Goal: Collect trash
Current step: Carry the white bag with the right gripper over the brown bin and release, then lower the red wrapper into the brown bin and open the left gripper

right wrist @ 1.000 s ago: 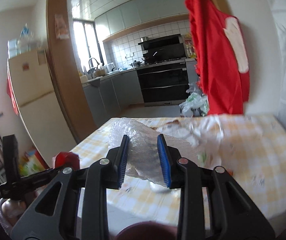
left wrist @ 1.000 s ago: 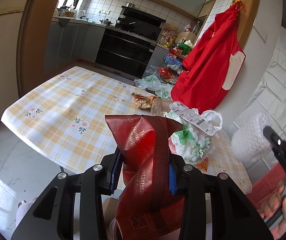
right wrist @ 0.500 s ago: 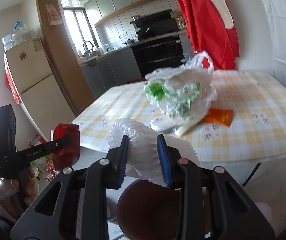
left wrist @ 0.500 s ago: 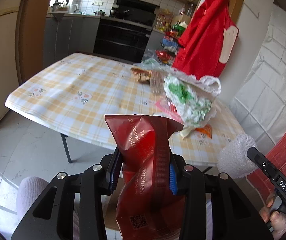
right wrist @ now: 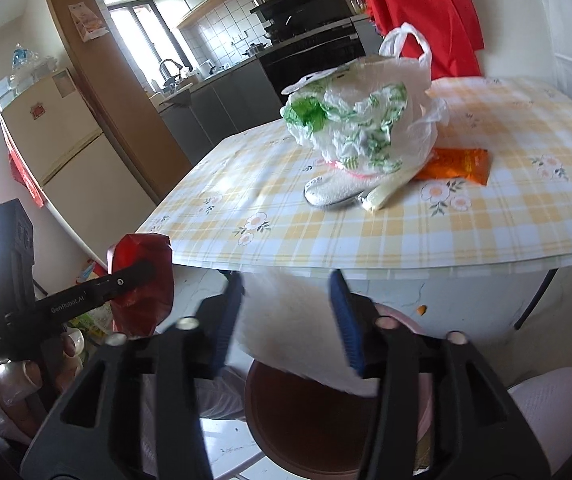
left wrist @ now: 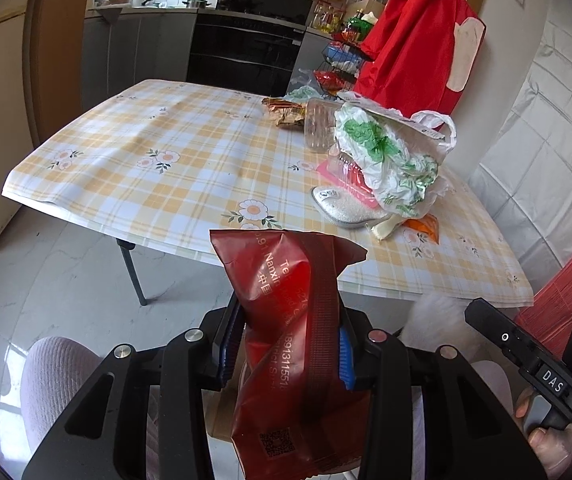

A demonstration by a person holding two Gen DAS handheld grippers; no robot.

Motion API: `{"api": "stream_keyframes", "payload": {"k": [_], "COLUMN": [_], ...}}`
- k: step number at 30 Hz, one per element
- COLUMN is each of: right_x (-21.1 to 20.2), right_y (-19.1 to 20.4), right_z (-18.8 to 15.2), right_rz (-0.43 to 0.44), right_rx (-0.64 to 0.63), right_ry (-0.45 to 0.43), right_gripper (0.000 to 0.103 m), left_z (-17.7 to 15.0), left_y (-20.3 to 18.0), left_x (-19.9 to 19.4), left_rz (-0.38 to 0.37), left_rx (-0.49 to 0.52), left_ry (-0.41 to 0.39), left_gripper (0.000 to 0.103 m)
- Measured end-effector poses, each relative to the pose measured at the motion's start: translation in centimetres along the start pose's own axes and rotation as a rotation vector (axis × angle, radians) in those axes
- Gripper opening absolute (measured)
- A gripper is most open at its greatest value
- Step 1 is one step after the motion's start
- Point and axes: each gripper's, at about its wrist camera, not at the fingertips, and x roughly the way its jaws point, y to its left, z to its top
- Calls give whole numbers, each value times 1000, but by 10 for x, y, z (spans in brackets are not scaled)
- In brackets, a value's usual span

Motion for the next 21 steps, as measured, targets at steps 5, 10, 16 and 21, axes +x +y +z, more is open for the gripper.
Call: {"api": "stream_keyframes", "payload": {"k": [5,10,16,21], "right_x": [-8,-13,-21,-23], "right_y": [-5,-8,-15,-18], "right_z": [2,4,7,7], "right_rz": [-29,-96,-136,-149], "right_rx": [34,43,65,68], "right_ry": [-55,-91,-138,-148], "right_gripper": [98,98,98,98], "left_z": [-2,-4,-8,-12], "left_y": [-5,-10,-20,-31], "left_x": [5,9,15,24], "left_rz": [0,-3,-28,-85], "left_rx": [21,39,71,108], "left_ry": [14,31,59,93], "left_gripper": [39,39,40,58]}}
